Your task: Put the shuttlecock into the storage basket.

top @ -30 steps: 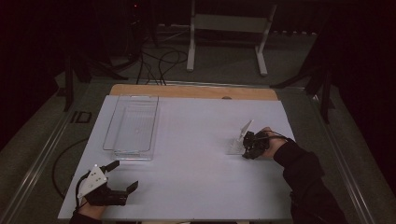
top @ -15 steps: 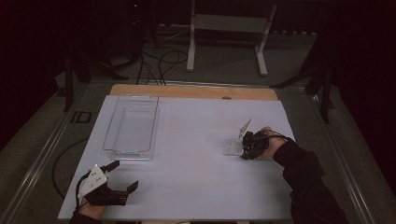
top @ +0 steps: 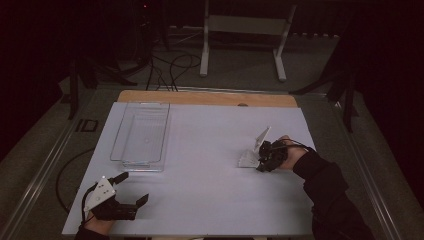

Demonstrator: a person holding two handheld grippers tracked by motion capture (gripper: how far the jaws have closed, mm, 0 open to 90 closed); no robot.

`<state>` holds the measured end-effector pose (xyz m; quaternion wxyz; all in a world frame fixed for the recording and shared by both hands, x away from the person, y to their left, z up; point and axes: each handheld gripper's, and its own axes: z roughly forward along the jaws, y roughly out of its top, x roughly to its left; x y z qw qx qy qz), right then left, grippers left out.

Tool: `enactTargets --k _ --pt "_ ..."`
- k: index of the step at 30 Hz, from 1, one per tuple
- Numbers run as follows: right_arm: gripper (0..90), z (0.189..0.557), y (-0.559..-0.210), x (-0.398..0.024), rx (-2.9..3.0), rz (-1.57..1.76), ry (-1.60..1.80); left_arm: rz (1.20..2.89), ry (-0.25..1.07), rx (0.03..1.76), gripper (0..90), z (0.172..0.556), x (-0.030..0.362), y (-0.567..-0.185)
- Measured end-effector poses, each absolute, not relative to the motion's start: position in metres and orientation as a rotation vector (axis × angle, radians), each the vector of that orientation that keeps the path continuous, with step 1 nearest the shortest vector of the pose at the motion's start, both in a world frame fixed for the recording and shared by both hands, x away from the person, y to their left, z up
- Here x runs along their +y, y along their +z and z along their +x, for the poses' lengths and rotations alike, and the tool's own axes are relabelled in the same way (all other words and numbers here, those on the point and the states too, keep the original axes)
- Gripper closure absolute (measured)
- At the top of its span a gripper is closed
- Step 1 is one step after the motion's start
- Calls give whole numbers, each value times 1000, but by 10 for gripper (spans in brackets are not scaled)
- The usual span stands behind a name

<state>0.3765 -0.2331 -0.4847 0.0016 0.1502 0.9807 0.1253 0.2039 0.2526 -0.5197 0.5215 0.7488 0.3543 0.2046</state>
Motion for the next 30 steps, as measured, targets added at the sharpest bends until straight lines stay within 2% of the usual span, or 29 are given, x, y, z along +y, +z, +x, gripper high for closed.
enactTargets --k 30 --pt "660 360 -473 -205 3098 333 458 1833 475 841 1 204 250 -520"
